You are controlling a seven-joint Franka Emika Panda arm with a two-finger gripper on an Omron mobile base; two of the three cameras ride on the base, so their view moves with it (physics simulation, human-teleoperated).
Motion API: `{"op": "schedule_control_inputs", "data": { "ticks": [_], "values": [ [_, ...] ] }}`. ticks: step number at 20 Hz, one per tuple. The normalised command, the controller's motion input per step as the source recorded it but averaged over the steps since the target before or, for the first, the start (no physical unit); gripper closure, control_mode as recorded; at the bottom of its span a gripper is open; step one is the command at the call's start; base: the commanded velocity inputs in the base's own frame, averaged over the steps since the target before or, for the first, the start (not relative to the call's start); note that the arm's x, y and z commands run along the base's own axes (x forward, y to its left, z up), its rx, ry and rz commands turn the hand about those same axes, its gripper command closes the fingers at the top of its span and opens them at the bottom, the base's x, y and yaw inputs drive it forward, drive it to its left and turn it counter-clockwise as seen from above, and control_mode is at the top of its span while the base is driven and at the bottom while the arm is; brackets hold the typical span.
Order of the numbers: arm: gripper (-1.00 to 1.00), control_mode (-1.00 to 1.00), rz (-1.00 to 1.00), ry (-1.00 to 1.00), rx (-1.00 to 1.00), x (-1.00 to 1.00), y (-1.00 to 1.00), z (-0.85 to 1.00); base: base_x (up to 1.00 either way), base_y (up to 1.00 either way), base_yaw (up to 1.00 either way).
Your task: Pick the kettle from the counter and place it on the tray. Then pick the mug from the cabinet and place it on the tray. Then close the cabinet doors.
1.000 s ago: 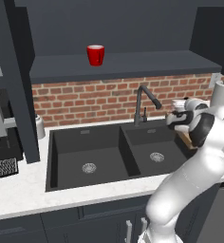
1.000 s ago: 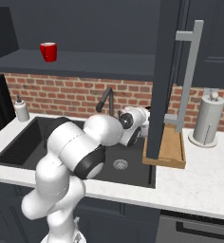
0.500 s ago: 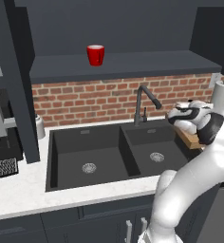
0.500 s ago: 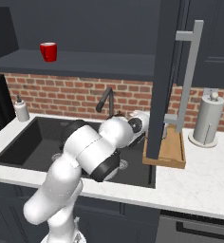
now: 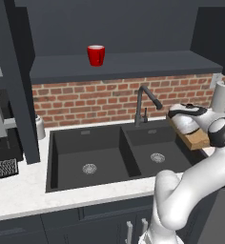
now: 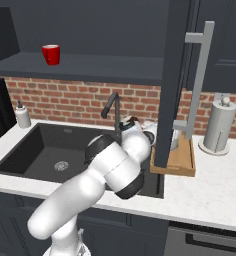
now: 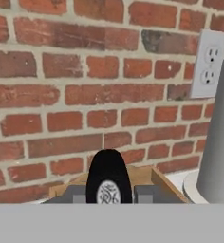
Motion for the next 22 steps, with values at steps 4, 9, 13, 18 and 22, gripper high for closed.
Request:
{"op": "schedule_control_inputs", "data": {
  "ticks": [4, 9, 13, 18, 22],
  "values": [
    [1.0, -1.0, 0.06, 0.02, 0.0, 0.37, -0.11, 0.0, 0.0, 0.0, 0.0],
    [1.0, -1.0, 0.06, 0.03, 0.0, 0.36, -0.12, -0.02, 0.0, 0.0, 0.0],
    [1.0, -1.0, 0.06, 0.01, 0.0, 0.28, -0.13, -0.06, 0.0, 0.0, 0.0],
    [1.0, -1.0, 0.05, 0.0, 0.0, 0.11, -0.08, -0.12, 0.0, 0.0, 0.0],
    [1.0, -1.0, 0.02, 0.02, -0.02, 0.0, 0.0, -0.17, 0.0, 0.0, 0.0]
  ]
}}
